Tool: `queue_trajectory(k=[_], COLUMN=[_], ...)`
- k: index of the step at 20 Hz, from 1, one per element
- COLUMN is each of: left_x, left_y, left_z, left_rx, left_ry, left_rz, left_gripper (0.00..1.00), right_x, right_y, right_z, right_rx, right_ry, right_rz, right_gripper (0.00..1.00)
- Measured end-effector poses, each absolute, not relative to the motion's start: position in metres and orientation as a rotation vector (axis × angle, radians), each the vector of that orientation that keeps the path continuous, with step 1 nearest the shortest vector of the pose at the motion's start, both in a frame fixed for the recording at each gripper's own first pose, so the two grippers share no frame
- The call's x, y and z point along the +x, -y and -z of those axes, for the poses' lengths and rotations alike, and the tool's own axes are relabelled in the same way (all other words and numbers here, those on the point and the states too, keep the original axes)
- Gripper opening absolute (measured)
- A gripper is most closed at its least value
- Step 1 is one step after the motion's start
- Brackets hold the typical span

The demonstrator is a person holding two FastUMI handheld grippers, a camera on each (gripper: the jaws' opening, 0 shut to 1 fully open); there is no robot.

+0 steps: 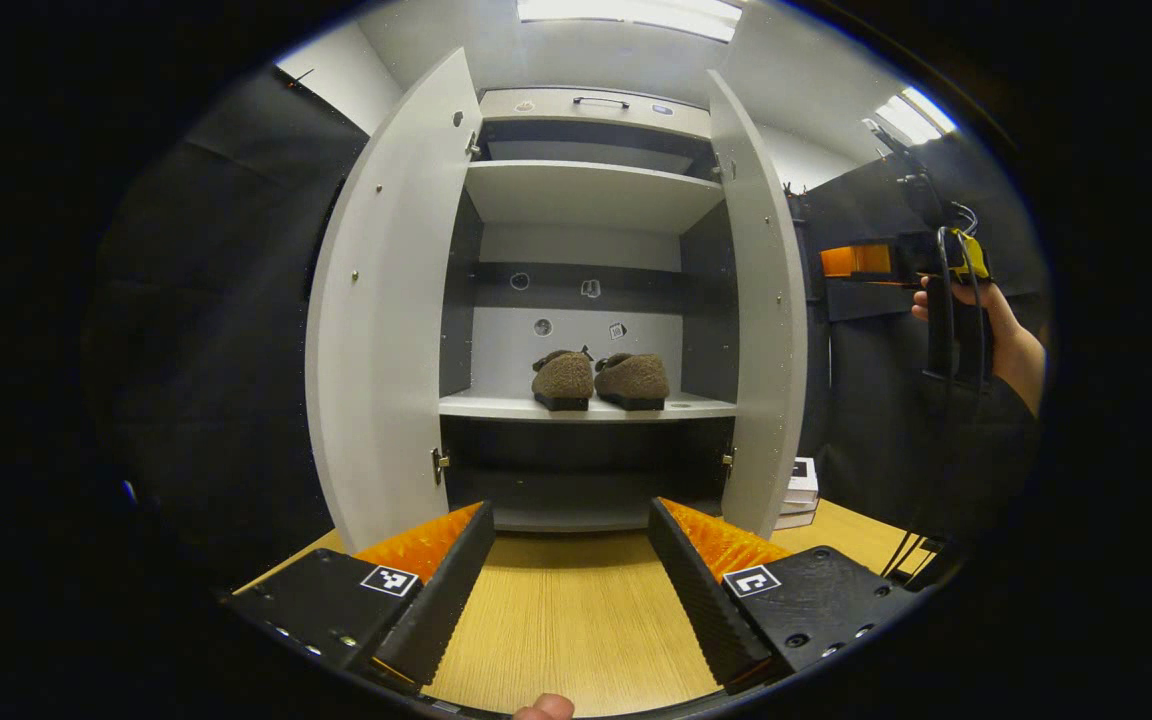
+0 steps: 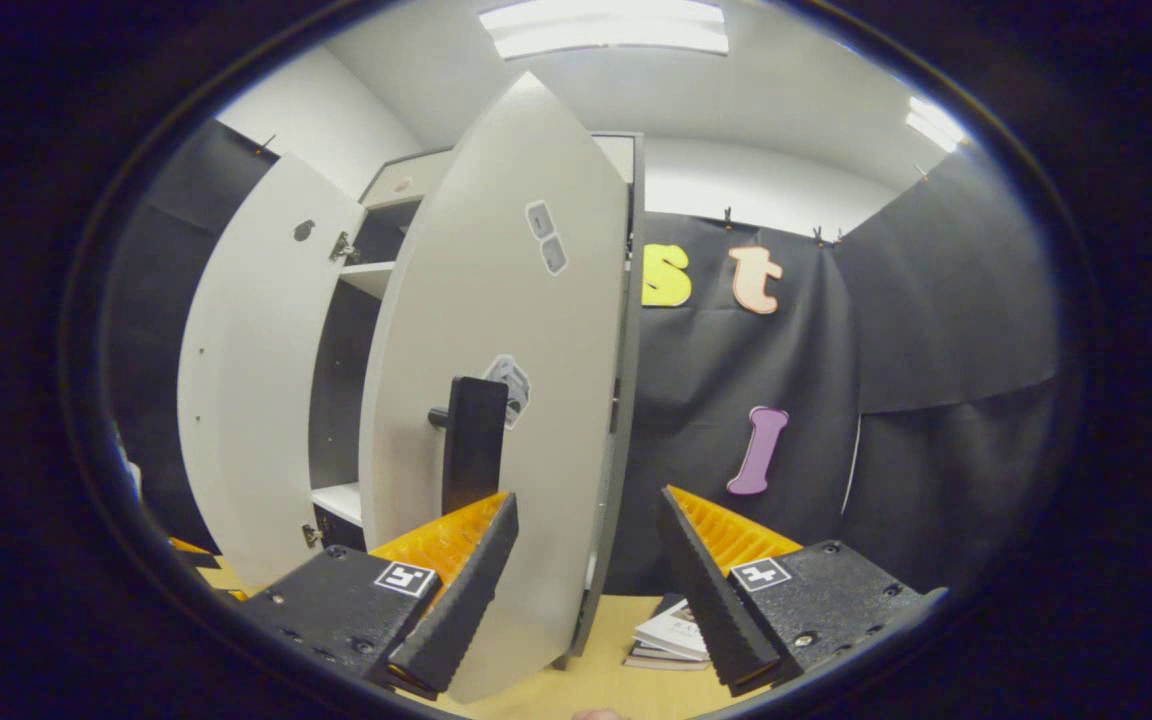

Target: Grab one shoe with the right hand and put it into the shoe cabinet, grab the other shoe with the left hand and put it into the shoe cabinet; then close the right door with the right hand and the left door with the left hand.

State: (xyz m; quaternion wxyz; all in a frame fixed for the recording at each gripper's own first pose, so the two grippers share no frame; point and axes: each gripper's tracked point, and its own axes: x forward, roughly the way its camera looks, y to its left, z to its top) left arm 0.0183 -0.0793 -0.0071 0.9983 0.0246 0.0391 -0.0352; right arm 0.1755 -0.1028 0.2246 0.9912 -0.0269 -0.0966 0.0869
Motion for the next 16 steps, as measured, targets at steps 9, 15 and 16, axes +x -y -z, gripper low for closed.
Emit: queue_trajectory(k=[9, 15, 16], left_x=[0.010, 0.014, 0.012], left_y=[0.070, 0.070, 0.073], left_z=[0.000, -0.020, -0.023], left_rx=[0.049, 0.046, 0.043], left_ry=[-0.071, -0.051, -0.048], left_rz=[0.032, 0.045, 0.056], left_gripper=[0.95, 0.95, 0.95], right_x=[0.202, 0.168, 0.161], right_y=[0.039, 0.044, 0.045], right_z=[-0.214, -0.198, -0.191], right_rx=[-0.011, -0.015, -0.015], right_ry=[0.186, 0.185, 0.182], right_rz=[-0.238, -0.208, -0.197], right_gripper=[0.98, 0.98, 0.98])
